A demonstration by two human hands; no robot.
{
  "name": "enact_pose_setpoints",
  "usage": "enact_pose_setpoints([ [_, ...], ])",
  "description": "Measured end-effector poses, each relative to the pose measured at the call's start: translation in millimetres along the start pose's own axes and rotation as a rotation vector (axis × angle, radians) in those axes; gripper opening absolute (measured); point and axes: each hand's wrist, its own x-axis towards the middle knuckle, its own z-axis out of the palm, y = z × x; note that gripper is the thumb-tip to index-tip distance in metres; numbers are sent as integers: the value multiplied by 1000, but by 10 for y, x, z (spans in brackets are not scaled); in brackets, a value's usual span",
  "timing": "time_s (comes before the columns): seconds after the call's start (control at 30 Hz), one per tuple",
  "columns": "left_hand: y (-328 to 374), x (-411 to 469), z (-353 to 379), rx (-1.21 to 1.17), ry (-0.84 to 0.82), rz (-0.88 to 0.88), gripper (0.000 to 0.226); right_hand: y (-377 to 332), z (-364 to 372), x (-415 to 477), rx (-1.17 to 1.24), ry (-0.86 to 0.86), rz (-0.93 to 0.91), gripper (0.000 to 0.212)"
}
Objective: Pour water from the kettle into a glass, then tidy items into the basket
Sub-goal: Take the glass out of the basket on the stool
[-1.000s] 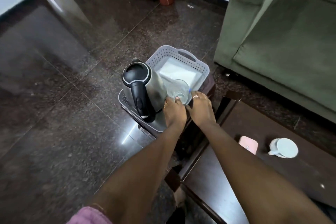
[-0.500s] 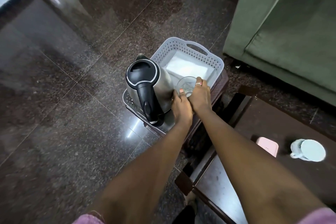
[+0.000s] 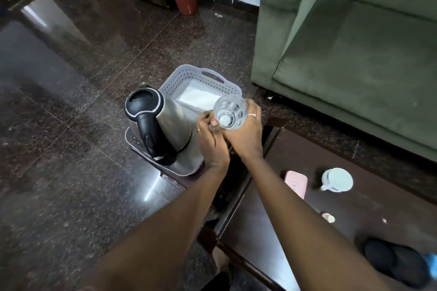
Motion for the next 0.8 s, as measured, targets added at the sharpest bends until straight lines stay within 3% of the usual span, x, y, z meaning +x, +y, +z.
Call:
enact_pose_setpoints([
  [0.1,15,-326,126,30,-54,6,45,124,-350,-199,-21,24,30,83],
  [0.2,-8,-786,224,34,-110,-45,48,359,-678,-462,-53,14,88,78],
  [0.5,-495,-2008,264,245,-395,-356,35,1342,-1282,-1599,-131,23,395,73],
  [0.63,-626,-2340,337,350,-523,-372,36,1644,-1494,-1854,-145,40,477,63],
  [0.8,-731,-2520,440,371,-606,-330,36,1891,-1616,-1969,-161,51,527,69],
])
